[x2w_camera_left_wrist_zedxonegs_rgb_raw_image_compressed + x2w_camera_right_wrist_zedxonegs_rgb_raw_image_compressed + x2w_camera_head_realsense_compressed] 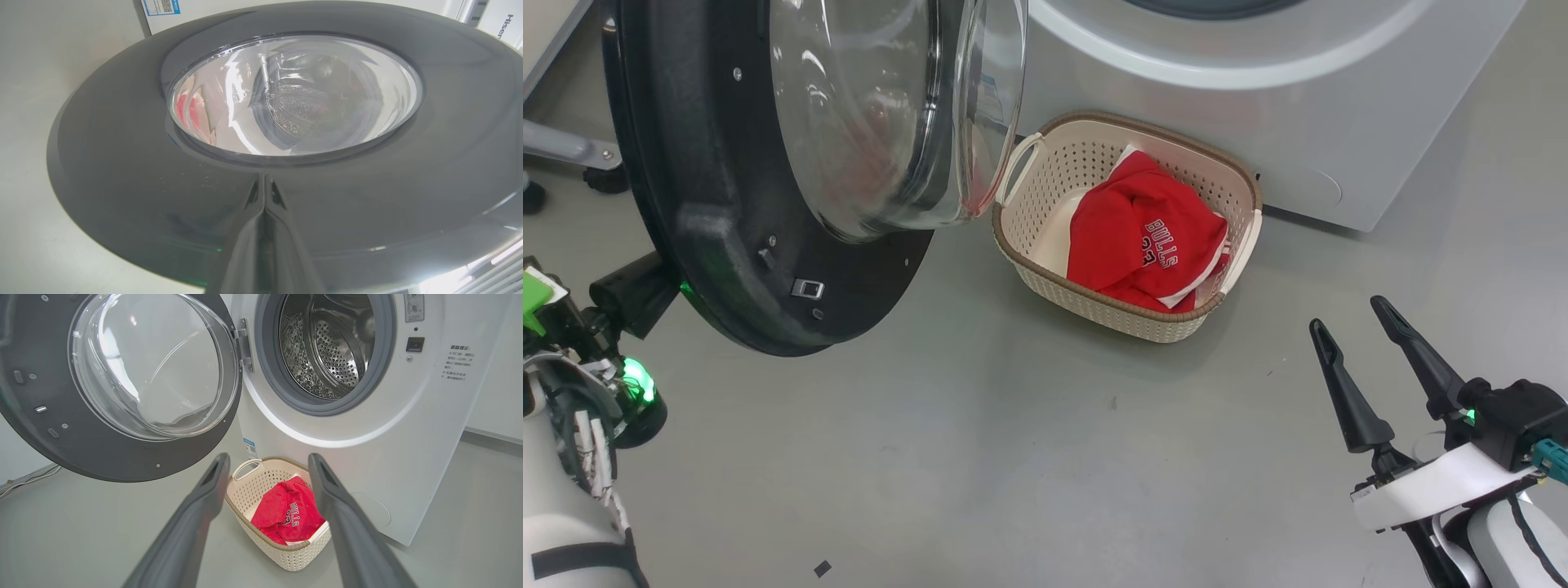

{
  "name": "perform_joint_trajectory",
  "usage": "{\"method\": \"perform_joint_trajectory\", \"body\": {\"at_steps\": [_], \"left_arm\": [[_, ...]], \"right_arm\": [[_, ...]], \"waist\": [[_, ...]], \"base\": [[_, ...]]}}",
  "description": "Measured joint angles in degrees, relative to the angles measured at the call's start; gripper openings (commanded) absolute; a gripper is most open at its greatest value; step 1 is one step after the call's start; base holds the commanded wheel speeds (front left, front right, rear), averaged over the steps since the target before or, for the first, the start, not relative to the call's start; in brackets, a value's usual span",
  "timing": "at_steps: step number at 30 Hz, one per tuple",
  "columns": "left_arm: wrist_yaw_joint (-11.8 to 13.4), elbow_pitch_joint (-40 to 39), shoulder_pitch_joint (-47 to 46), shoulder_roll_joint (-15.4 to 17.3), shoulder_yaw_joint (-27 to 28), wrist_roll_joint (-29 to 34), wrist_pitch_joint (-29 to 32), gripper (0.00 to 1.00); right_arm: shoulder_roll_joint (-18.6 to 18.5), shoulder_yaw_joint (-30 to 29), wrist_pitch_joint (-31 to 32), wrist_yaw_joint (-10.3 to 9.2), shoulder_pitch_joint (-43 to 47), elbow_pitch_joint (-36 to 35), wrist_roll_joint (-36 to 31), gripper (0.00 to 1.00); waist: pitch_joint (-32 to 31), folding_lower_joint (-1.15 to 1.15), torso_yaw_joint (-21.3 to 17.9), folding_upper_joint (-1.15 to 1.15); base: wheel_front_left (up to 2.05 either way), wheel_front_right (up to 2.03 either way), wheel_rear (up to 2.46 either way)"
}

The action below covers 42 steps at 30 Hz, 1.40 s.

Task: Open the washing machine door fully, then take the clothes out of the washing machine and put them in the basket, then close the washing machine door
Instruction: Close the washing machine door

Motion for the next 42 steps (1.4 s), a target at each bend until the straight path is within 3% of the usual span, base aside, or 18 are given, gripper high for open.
{"method": "perform_joint_trajectory", "body": {"at_steps": [14, 24, 27, 32, 35, 39, 42], "left_arm": [[-1.25, -6.5, 4.97, -0.83, -3.39, -1.79, 4.08, 0.0], [-2.53, -11.65, 7.82, -1.31, -4.08, -0.24, 2.65, 0.0], [-4.04, -13.6, 9.1, -1.33, -4.63, 2.82, 0.19, 0.0], [-8.95, -17.35, 14.09, 0.35, -4.77, 9.49, -5.71, 0.0], [-9.58, -19.23, 16.09, 1.48, -4.53, 13.48, -9.81, 0.0], [-10.28, -21.76, 21.14, 5.8, -6.01, 22.92, -15.37, 0.0], [-10.34, -23.64, 23.17, 5.55, -6.21, 24.74, -19.41, 0.0]], "right_arm": [[0.94, -0.15, -0.01, 0.0, -0.03, 0.48, 0.0, 1.0], [1.7, -0.16, -0.01, 0.0, -0.04, 0.64, -0.01, 1.0], [2.04, -0.26, -0.01, 0.0, -0.05, 0.98, -0.01, 1.0], [2.67, -0.37, -0.01, 0.0, -0.05, 1.35, -0.01, 1.0], [3.0, -0.42, -0.01, 0.0, -0.05, 1.52, -0.01, 1.0], [3.56, -0.46, -0.02, 0.0, -0.04, 1.72, -0.01, 1.0], [3.82, -0.51, -0.02, 0.0, -0.02, 1.7, -0.02, 1.0]], "waist": [[-0.79, 0.0, -0.57, 0.0], [-1.06, 0.0, -0.61, 0.0], [-1.32, 0.0, -0.6, 0.0], [-2.24, 0.0, -0.63, 0.0], [-2.64, 0.0, -0.63, 0.0], [-3.12, 0.0, -0.69, 0.0], [-3.31, 0.0, -0.64, 0.0]], "base": [[0.0, 0.0, 0.0], [0.0, 0.0, 0.0], [0.0, 0.0, 0.0], [0.0, 0.0, 0.0], [0.0, 0.0, 0.0], [0.0, 0.0, 0.0], [0.0, 0.0, 0.0]]}}
